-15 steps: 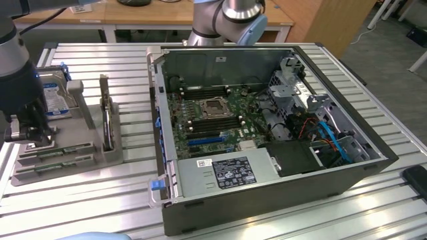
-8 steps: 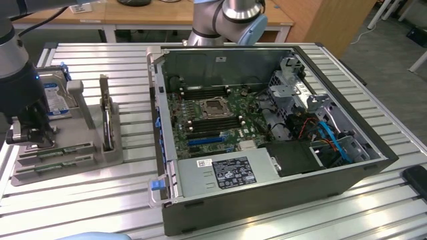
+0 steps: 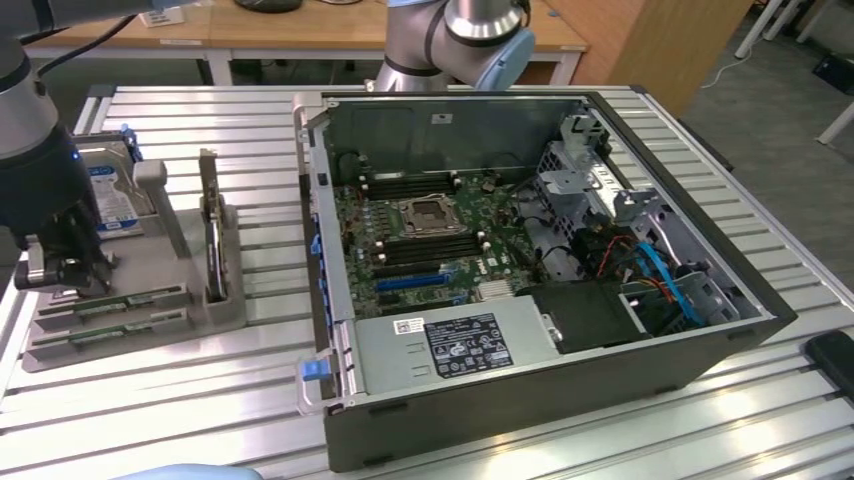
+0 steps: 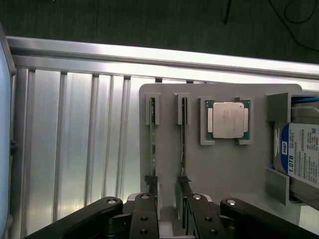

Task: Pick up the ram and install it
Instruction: 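Pick up the ram and move it above insertion slot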

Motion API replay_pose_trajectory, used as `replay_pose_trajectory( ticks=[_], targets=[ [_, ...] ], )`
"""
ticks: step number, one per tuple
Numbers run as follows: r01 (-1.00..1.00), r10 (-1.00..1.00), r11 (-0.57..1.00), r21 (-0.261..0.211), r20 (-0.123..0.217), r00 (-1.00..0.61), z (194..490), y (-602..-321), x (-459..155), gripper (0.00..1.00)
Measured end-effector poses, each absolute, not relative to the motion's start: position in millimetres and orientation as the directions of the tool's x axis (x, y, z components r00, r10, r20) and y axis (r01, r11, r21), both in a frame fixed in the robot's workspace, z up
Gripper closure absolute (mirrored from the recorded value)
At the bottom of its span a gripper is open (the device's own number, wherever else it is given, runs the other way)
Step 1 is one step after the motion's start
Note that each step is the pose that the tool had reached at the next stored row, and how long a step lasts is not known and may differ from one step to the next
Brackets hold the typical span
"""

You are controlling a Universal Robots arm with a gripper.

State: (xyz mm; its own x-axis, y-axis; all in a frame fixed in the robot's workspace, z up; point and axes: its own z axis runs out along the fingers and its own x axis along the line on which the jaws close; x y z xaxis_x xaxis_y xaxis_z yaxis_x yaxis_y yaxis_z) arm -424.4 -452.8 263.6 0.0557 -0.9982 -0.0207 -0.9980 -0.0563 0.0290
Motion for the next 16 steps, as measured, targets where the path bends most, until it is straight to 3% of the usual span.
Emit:
replay_pose_trajectory(
  ticks=[16],
  targets=[
    [-0.998,-0.998,-0.056,0.029,-0.021,0.056,235.8,-453.5,-426.6,0.7]
  ],
)
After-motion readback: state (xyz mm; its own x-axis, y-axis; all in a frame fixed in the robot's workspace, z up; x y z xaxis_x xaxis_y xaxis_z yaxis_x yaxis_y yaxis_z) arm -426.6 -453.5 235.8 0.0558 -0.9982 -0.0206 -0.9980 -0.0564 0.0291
